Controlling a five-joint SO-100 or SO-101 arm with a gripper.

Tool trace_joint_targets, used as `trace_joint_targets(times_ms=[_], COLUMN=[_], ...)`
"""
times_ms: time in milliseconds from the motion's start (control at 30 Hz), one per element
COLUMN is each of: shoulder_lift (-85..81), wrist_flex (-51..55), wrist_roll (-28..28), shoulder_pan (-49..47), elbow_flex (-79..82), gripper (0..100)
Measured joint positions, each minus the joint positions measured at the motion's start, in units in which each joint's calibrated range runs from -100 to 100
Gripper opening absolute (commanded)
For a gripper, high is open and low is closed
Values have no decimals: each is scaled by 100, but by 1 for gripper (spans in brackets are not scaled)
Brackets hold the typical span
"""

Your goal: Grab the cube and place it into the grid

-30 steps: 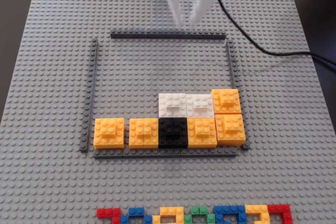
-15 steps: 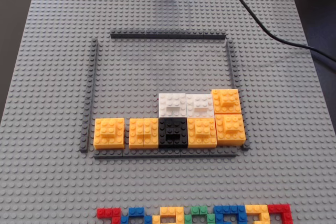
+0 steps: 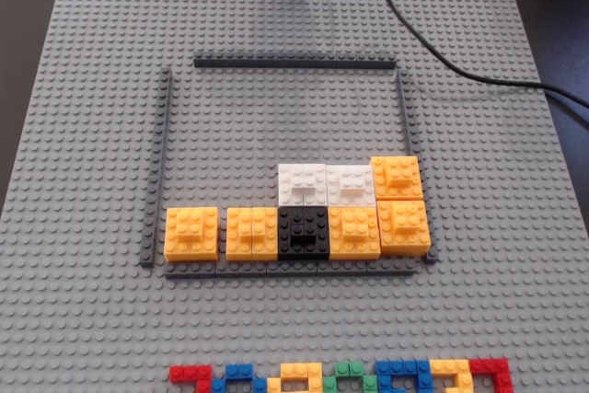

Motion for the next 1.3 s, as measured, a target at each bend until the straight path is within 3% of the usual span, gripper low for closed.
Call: trace_joint_targets(times_ms=[800,1300], shoulder_lift=[-653,-653], wrist_flex=[-1363,-1397], wrist_roll=[-68,-88], shoulder_pan=[15,-233], elbow_flex=[3733,4148], gripper=[0,0])
